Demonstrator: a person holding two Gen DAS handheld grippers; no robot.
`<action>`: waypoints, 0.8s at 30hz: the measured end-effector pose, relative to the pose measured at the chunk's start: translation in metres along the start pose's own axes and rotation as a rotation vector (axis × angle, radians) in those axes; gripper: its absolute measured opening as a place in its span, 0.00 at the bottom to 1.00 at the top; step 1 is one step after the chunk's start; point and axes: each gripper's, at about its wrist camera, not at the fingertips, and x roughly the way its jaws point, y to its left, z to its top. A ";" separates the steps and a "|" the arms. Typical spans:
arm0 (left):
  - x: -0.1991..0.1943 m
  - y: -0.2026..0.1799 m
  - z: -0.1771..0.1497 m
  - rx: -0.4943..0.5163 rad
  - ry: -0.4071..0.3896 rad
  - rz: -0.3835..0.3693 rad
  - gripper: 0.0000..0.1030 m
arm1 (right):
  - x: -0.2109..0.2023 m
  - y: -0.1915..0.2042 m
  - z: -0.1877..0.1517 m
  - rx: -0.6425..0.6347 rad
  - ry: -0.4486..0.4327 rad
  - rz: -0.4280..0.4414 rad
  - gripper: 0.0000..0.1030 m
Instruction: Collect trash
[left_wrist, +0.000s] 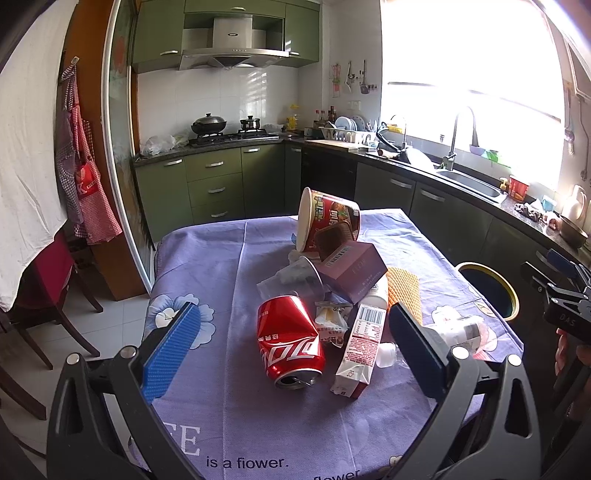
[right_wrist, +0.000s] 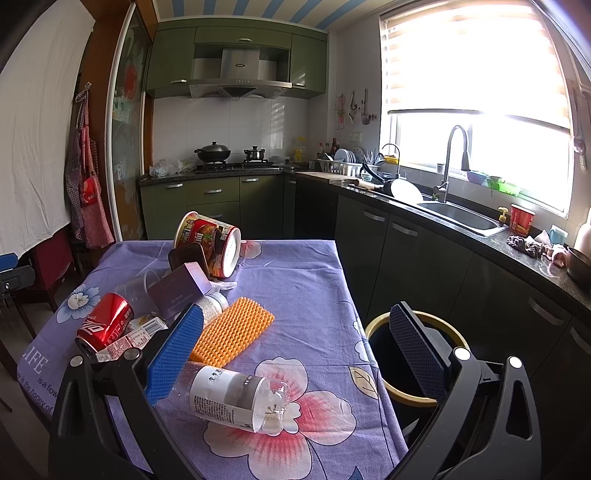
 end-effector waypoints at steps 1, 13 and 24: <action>0.000 0.000 0.000 0.000 0.000 0.000 0.94 | 0.000 0.000 0.000 -0.001 0.000 0.000 0.96; 0.000 0.000 0.001 0.000 0.001 -0.001 0.94 | 0.000 0.000 0.000 0.000 0.001 0.000 0.96; 0.000 -0.001 0.001 0.003 0.002 -0.004 0.94 | 0.003 0.000 -0.003 0.001 0.006 0.000 0.96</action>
